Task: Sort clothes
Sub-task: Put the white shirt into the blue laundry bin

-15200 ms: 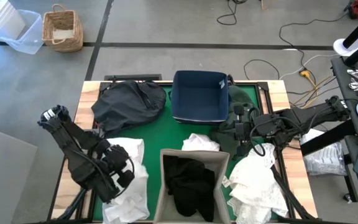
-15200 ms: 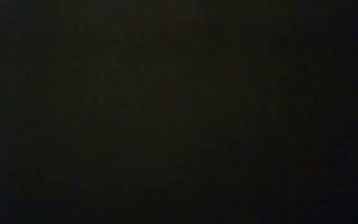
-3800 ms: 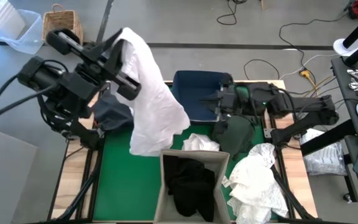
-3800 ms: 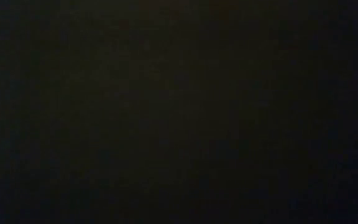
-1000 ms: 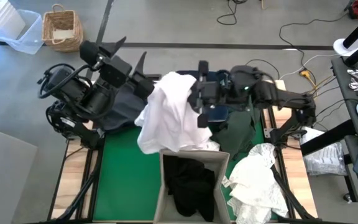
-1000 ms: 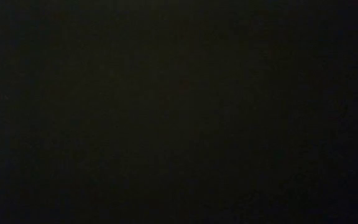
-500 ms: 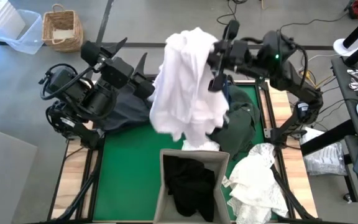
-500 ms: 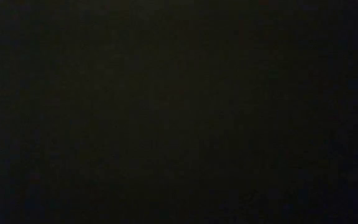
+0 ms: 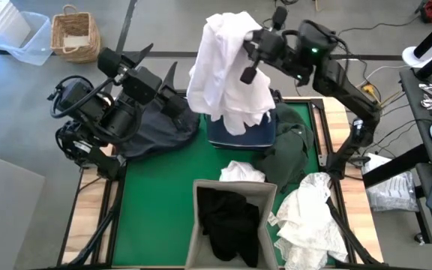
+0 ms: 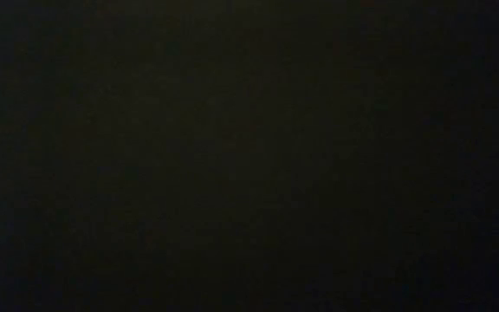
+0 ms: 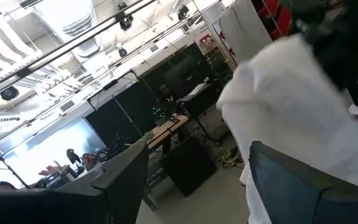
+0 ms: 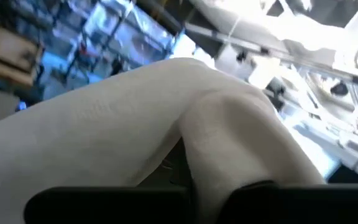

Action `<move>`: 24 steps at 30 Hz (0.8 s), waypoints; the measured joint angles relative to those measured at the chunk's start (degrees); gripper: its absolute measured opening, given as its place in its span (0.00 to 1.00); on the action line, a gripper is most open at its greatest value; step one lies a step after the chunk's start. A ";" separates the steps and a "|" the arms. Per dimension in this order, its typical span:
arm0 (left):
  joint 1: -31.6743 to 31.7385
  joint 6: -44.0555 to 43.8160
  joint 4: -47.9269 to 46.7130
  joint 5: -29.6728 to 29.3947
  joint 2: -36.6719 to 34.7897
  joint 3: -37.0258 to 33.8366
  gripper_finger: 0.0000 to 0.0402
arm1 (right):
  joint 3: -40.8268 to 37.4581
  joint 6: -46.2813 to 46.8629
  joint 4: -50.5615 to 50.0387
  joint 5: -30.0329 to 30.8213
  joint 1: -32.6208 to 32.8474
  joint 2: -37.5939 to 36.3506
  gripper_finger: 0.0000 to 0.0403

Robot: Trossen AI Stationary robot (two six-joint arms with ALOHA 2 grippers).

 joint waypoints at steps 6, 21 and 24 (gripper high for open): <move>0.05 -0.70 0.03 -0.05 -0.02 0.00 0.64 | -0.04 1.09 -5.39 -0.18 -3.50 1.79 0.02; 0.20 -1.33 0.03 -1.46 -0.02 0.00 0.64 | -0.04 -0.37 -21.52 1.65 -6.56 0.96 0.02; 0.22 -1.33 0.02 -1.46 -0.02 0.00 0.64 | -0.04 -0.35 -25.44 2.41 -7.10 0.96 0.02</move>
